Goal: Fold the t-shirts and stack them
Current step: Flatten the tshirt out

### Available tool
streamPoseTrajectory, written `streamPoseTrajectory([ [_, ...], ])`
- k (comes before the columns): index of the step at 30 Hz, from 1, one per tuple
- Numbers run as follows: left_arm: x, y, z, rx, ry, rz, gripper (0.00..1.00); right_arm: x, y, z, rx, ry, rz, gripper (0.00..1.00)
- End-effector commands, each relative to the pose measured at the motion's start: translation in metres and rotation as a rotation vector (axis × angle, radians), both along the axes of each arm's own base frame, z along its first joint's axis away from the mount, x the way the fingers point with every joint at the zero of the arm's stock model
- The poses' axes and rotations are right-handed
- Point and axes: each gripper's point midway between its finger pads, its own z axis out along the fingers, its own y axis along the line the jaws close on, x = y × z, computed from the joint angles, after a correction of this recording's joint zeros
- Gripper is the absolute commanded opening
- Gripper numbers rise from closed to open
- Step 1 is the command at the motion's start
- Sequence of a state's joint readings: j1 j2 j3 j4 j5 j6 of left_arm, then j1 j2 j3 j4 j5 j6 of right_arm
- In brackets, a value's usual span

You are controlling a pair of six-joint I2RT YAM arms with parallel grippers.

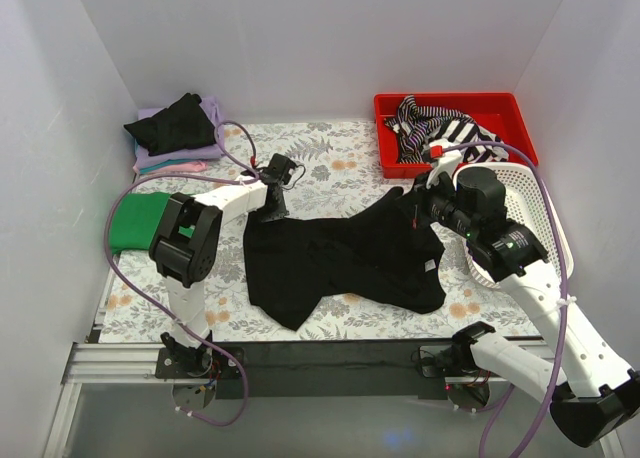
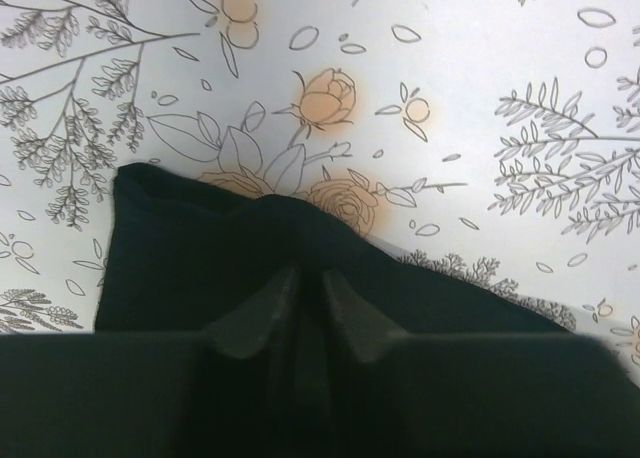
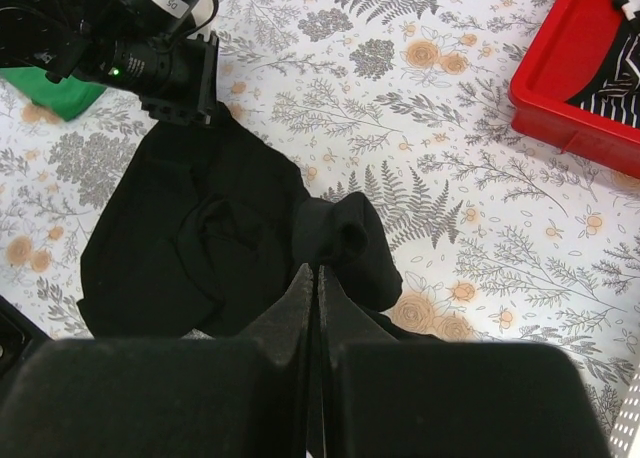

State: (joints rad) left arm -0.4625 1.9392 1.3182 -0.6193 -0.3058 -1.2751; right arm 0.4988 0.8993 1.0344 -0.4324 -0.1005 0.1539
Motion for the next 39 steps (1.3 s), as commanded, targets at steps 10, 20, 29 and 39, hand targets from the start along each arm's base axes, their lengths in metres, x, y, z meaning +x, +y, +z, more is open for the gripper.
streamPoseTrajectory([
  [10, 0.012, -0.008, 0.083, -0.060, -0.157, -0.049, 0.00, 0.009, -0.014, 0.039, -0.004, -0.125, -0.073, 0.01],
  [20, -0.041, 0.029, 0.258, -0.182, -0.499, -0.028, 0.00, 0.000, -0.045, 0.094, -0.004, -0.258, -0.184, 0.01],
  [29, -0.115, 0.118, 0.353, -0.096, -0.751, 0.204, 0.00, -0.029, -0.077, 0.164, 0.053, -0.414, -0.263, 0.01],
  [39, -0.211, 0.196, 0.462, -0.122, -1.089, 0.361, 0.00, -0.076, -0.147, 0.216, 0.092, -0.568, -0.490, 0.01],
])
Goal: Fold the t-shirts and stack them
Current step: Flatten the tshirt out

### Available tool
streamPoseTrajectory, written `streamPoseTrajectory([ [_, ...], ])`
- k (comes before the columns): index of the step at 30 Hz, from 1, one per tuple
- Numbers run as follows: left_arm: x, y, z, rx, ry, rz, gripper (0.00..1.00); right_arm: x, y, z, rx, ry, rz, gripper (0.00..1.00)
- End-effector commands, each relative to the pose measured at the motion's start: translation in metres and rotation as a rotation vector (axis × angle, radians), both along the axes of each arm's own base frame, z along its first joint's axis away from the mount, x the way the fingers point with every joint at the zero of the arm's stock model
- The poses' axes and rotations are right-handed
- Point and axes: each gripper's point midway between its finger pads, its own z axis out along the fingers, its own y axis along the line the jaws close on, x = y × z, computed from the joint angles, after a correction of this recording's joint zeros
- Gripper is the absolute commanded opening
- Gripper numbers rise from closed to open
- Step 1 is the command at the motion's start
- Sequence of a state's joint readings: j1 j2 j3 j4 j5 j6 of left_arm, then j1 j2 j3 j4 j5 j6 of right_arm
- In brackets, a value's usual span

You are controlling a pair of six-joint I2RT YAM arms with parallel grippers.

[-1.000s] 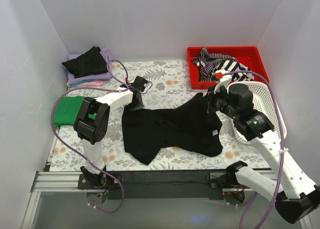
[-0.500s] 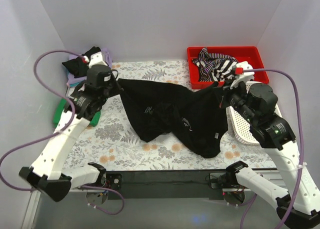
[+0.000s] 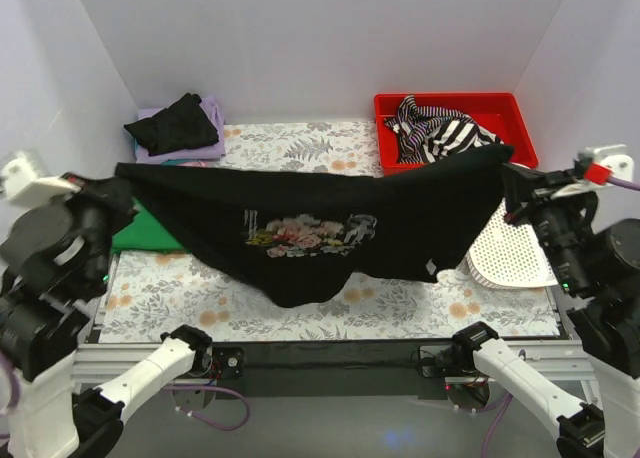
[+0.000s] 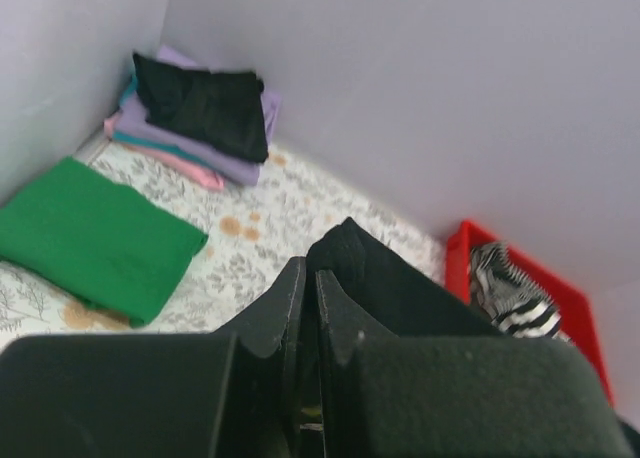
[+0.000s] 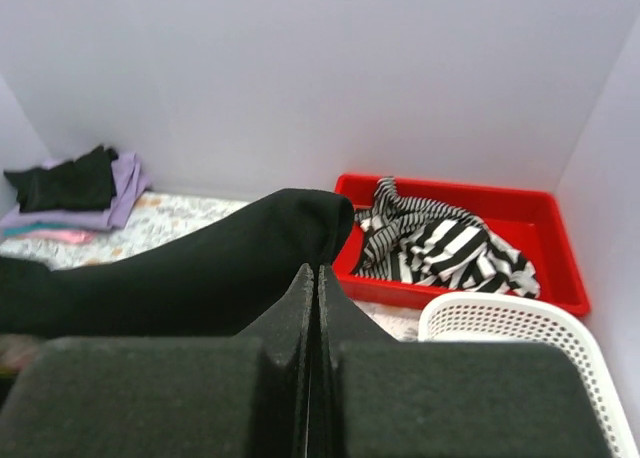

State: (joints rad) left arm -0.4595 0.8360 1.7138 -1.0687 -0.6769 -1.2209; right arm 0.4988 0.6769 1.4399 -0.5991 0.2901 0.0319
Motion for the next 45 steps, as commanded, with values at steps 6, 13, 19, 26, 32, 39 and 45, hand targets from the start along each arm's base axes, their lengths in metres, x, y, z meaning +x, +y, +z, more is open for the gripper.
streamPoseTrajectory([
  [6, -0.071, 0.031, 0.062, -0.011, -0.212, -0.043, 0.00, -0.044, -0.052, 0.053, 0.050, -0.180, -0.144, 0.01],
  [13, -0.135, 0.044, 0.110, -0.065, -0.423, -0.142, 0.00, -0.072, -0.071, 0.079, 0.057, -0.276, -0.163, 0.01],
  [19, -0.145, 0.037, 0.116, -0.068, -0.464, -0.223, 0.00, -0.091, -0.069, 0.111, 0.045, -0.400, -0.107, 0.01],
  [26, -0.181, 0.032, 0.137, -0.089, -0.637, -0.367, 0.00, -0.080, -0.045, 0.110, -0.031, -0.401, -0.017, 0.01],
  [32, -0.207, 0.031, 0.141, -0.093, -0.719, -0.477, 0.00, -0.115, -0.064, 0.127, -0.005, -0.444, -0.024, 0.01],
  [39, -0.207, 0.014, 0.142, -0.077, -0.716, -0.586, 0.00, -0.160, -0.108, 0.125, 0.079, -0.507, -0.128, 0.01],
  [45, -0.164, -0.007, 0.122, -0.104, -0.602, -0.592, 0.00, -0.109, -0.068, 0.103, 0.015, -0.402, -0.055, 0.01],
])
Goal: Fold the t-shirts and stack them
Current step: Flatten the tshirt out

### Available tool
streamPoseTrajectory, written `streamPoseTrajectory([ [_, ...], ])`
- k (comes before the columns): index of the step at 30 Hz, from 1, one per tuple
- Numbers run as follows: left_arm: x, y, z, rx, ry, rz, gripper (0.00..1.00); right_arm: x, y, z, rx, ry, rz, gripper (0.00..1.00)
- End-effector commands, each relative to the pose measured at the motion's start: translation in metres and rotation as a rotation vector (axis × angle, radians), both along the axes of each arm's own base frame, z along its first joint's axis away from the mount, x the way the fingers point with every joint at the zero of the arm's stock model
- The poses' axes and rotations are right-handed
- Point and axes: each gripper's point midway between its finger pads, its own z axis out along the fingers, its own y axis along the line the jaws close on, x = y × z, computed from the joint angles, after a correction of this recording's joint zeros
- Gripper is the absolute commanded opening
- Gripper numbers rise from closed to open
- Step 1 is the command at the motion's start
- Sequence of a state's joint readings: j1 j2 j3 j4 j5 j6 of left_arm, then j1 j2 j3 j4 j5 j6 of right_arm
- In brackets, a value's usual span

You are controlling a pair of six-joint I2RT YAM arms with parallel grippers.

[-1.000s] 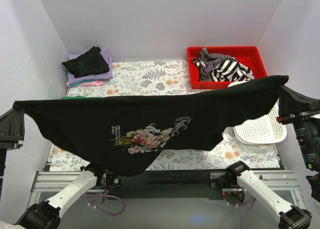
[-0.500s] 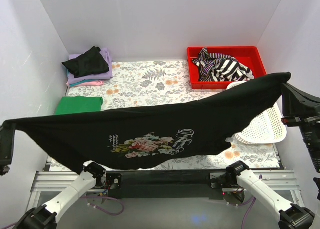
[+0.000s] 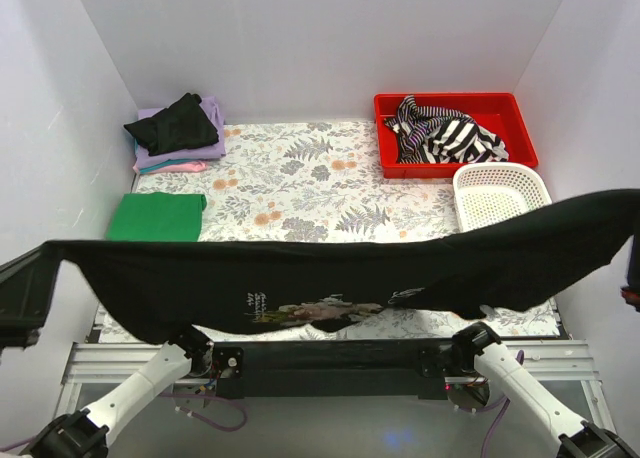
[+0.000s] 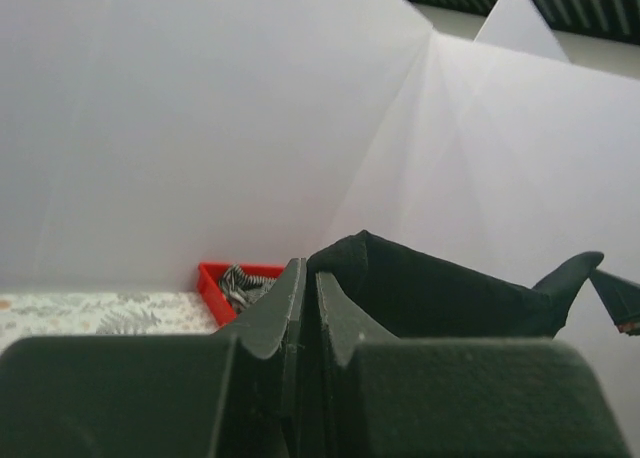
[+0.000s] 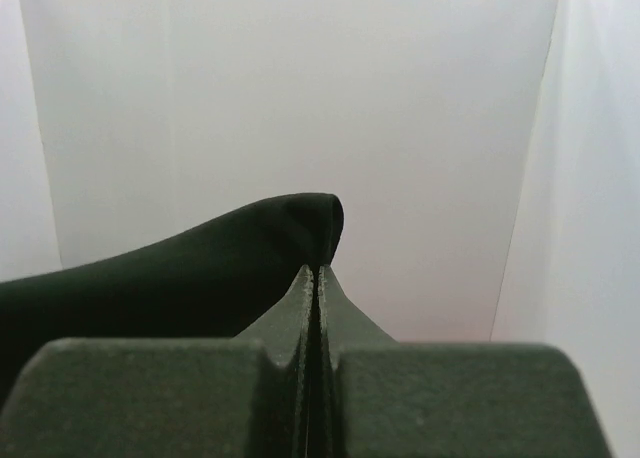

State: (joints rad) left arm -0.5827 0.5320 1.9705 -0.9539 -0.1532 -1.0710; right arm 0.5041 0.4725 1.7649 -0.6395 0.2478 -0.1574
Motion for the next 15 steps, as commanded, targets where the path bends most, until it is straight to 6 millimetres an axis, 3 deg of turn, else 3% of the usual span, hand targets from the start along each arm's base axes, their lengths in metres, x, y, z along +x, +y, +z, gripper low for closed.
streamPoseTrajectory([
  [1, 0.045, -0.022, -0.014, 0.029, 0.096, 0.013, 0.00, 0.059, 0.027, -0.017, -0.039, 0.110, -0.023, 0.01],
  [3, 0.066, -0.030, -0.024, 0.035, 0.150, 0.040, 0.00, 0.097, 0.062, -0.045, -0.099, 0.209, 0.047, 0.01],
  [5, 0.098, -0.050, -0.045, 0.076, 0.238, 0.051, 0.00, 0.119, 0.083, -0.059, -0.098, 0.264, 0.096, 0.01],
  [6, 0.110, -0.053, -0.055, 0.089, 0.283, 0.072, 0.00, 0.143, 0.099, -0.084, -0.128, 0.340, 0.109, 0.01],
  [7, 0.120, -0.057, -0.062, 0.085, 0.317, 0.083, 0.00, 0.154, 0.105, -0.090, -0.125, 0.353, 0.112, 0.01],
  [8, 0.141, -0.069, -0.082, 0.117, 0.382, 0.095, 0.00, 0.165, 0.111, -0.101, -0.127, 0.383, 0.111, 0.01],
  [9, 0.152, -0.074, -0.089, 0.114, 0.406, 0.109, 0.00, 0.184, 0.120, -0.125, -0.141, 0.447, 0.101, 0.01],
  [10, 0.164, -0.076, -0.099, 0.104, 0.447, 0.140, 0.00, 0.194, 0.123, -0.133, -0.141, 0.470, 0.089, 0.01],
  [11, 0.187, -0.082, -0.126, 0.125, 0.530, 0.189, 0.00, 0.212, 0.131, -0.155, -0.159, 0.531, 0.078, 0.01],
  [14, 0.220, -0.100, -0.167, 0.141, 0.649, 0.226, 0.00, 0.238, 0.144, -0.184, -0.182, 0.604, 0.067, 0.01],
  [15, 0.238, -0.111, -0.201, 0.189, 0.730, 0.247, 0.00, 0.251, 0.150, -0.200, -0.197, 0.643, 0.062, 0.01],
])
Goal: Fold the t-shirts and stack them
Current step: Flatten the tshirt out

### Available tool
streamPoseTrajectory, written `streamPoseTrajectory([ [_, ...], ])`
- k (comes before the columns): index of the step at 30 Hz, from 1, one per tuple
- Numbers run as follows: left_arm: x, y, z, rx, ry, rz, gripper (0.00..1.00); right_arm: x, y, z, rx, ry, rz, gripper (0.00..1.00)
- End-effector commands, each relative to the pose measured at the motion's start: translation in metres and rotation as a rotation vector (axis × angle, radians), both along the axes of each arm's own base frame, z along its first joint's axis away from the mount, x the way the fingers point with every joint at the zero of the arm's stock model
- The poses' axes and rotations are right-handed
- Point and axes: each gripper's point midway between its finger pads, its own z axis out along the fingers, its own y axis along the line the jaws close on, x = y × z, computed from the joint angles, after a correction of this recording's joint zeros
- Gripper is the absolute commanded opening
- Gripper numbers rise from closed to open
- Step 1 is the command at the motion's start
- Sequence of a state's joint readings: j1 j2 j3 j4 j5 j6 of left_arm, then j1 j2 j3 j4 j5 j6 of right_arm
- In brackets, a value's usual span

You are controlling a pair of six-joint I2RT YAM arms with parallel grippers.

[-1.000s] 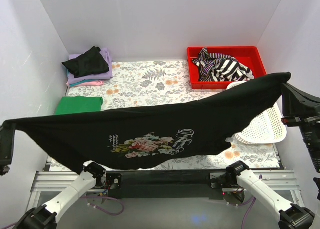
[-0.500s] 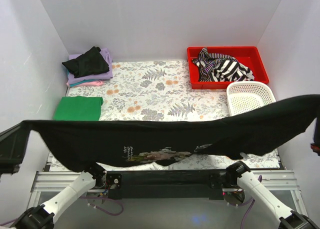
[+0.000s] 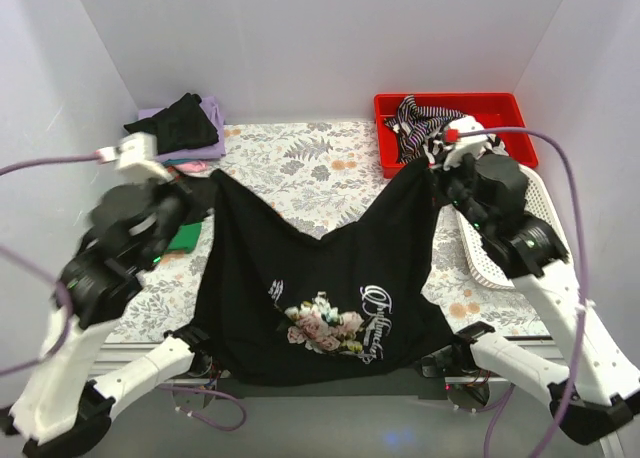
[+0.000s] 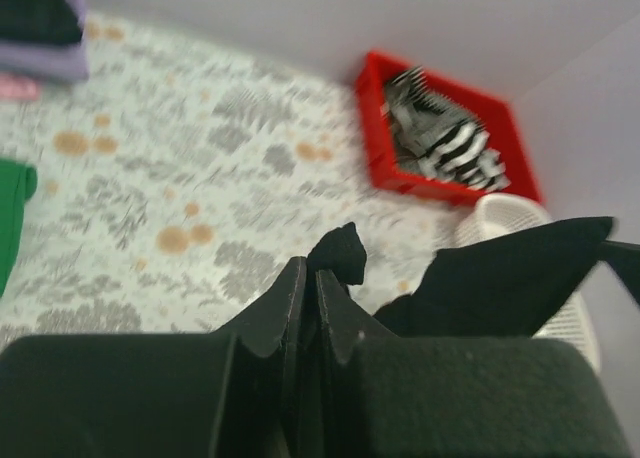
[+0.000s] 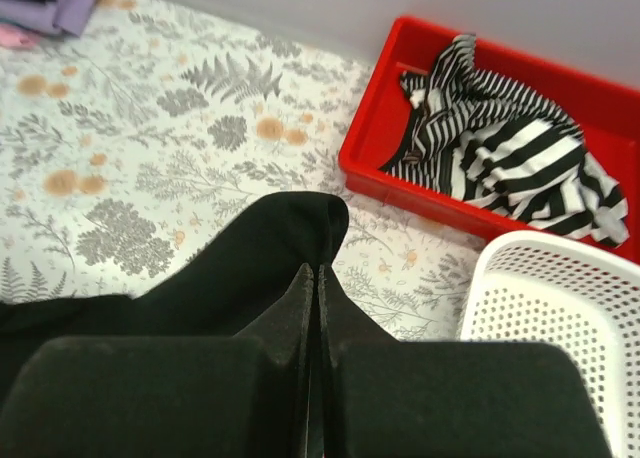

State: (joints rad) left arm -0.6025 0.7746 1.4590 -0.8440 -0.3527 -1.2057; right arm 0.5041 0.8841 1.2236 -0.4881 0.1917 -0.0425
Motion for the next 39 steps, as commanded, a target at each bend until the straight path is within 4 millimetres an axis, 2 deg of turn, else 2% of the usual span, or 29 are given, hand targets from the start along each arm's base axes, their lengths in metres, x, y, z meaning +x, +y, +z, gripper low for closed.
streamPoseTrajectory([
  [1, 0.045, -0.011, -0.060, 0.027, 0.146, 0.129, 0.00, 0.024, 0.008, 0.007, 0.068, -0.063, -0.037, 0.01],
  [2, 0.056, -0.015, -0.069, 0.025, 0.155, 0.149, 0.00, 0.036, 0.012, 0.000, 0.064, -0.061, -0.052, 0.01],
  [3, 0.068, -0.021, -0.100, 0.069, 0.218, 0.169, 0.00, 0.042, 0.013, -0.007, 0.058, -0.053, -0.058, 0.01],
  [6, 0.094, -0.021, -0.123, 0.110, 0.236, 0.257, 0.00, 0.066, 0.024, -0.034, 0.020, -0.002, -0.070, 0.01],
  [7, 0.107, -0.022, -0.144, 0.164, 0.265, 0.281, 0.00, 0.072, 0.028, -0.037, 0.014, 0.008, -0.064, 0.01],
  [8, 0.116, -0.019, -0.147, 0.177, 0.262, 0.310, 0.00, 0.079, 0.029, -0.040, 0.006, 0.011, -0.075, 0.01],
  [9, 0.127, -0.019, -0.151, 0.181, 0.264, 0.332, 0.00, 0.092, 0.036, -0.058, -0.019, 0.050, -0.074, 0.01],
  [10, 0.143, -0.010, -0.166, 0.214, 0.291, 0.373, 0.00, 0.103, 0.038, -0.062, -0.024, 0.050, -0.075, 0.01],
  [12, 0.166, -0.004, -0.175, 0.187, 0.305, 0.384, 0.00, 0.128, 0.049, -0.080, -0.054, 0.098, -0.073, 0.01],
  [13, 0.180, 0.015, -0.180, 0.187, 0.311, 0.423, 0.00, 0.138, 0.048, -0.086, -0.063, 0.113, -0.078, 0.01],
  [14, 0.192, 0.019, -0.197, 0.211, 0.338, 0.429, 0.00, 0.147, 0.050, -0.089, -0.072, 0.121, -0.086, 0.01],
  [15, 0.204, 0.025, -0.194, 0.204, 0.316, 0.447, 0.00, 0.164, 0.055, -0.099, -0.098, 0.139, -0.090, 0.01],
  [16, 0.213, 0.044, -0.195, 0.198, 0.324, 0.497, 0.00, 0.176, 0.053, -0.100, -0.105, 0.145, -0.110, 0.01],
  [17, 0.221, 0.051, -0.198, 0.221, 0.325, 0.507, 0.00, 0.189, 0.052, -0.122, -0.135, 0.191, -0.133, 0.01],
  [18, 0.237, 0.051, -0.186, 0.209, 0.248, 0.499, 0.00, 0.203, 0.055, -0.107, -0.122, 0.164, -0.129, 0.01],
  [19, 0.249, 0.058, -0.187, 0.200, 0.244, 0.461, 0.00, 0.214, 0.049, -0.108, -0.121, 0.169, -0.149, 0.01],
  [20, 0.256, 0.063, -0.188, 0.210, 0.249, 0.468, 0.00, 0.225, 0.050, -0.129, -0.147, 0.218, -0.152, 0.01],
  [21, 0.271, 0.067, -0.194, 0.235, 0.272, 0.485, 0.00, 0.234, 0.049, -0.129, -0.153, 0.224, -0.158, 0.01],
  [22, 0.278, 0.072, -0.197, 0.246, 0.283, 0.480, 0.00, 0.250, 0.043, -0.111, -0.136, 0.195, -0.182, 0.01],
  [23, 0.286, 0.076, -0.203, 0.272, 0.295, 0.473, 0.00, 0.262, 0.042, -0.126, -0.147, 0.223, -0.196, 0.01],
  [24, 0.296, 0.077, -0.210, 0.278, 0.312, 0.473, 0.00, 0.268, 0.036, -0.129, -0.148, 0.242, -0.209, 0.01],
  [25, 0.302, 0.080, -0.216, 0.276, 0.323, 0.464, 0.00, 0.277, 0.036, -0.120, -0.130, 0.223, -0.217, 0.01],
  [27, 0.309, 0.090, -0.217, 0.277, 0.344, 0.499, 0.00, 0.285, 0.031, -0.136, -0.160, 0.266, -0.245, 0.01],
  [28, 0.311, 0.093, -0.226, 0.290, 0.359, 0.516, 0.00, 0.289, 0.027, -0.132, -0.159, 0.258, -0.272, 0.01],
  [31, 0.323, 0.105, -0.234, 0.333, 0.365, 0.517, 0.00, 0.295, 0.028, -0.139, -0.155, 0.271, -0.266, 0.01],
  [34, 0.319, 0.115, -0.249, 0.387, 0.425, 0.546, 0.00, 0.300, 0.030, -0.153, -0.167, 0.296, -0.254, 0.01],
  [37, 0.308, 0.110, -0.265, 0.364, 0.471, 0.522, 0.00, 0.289, 0.043, -0.167, -0.151, 0.357, -0.171, 0.01],
  [38, 0.302, 0.108, -0.259, 0.350, 0.462, 0.511, 0.00, 0.281, 0.050, -0.156, -0.116, 0.352, -0.129, 0.01],
  [39, 0.297, 0.107, -0.259, 0.344, 0.470, 0.502, 0.00, 0.270, 0.052, -0.171, -0.110, 0.390, -0.109, 0.01],
])
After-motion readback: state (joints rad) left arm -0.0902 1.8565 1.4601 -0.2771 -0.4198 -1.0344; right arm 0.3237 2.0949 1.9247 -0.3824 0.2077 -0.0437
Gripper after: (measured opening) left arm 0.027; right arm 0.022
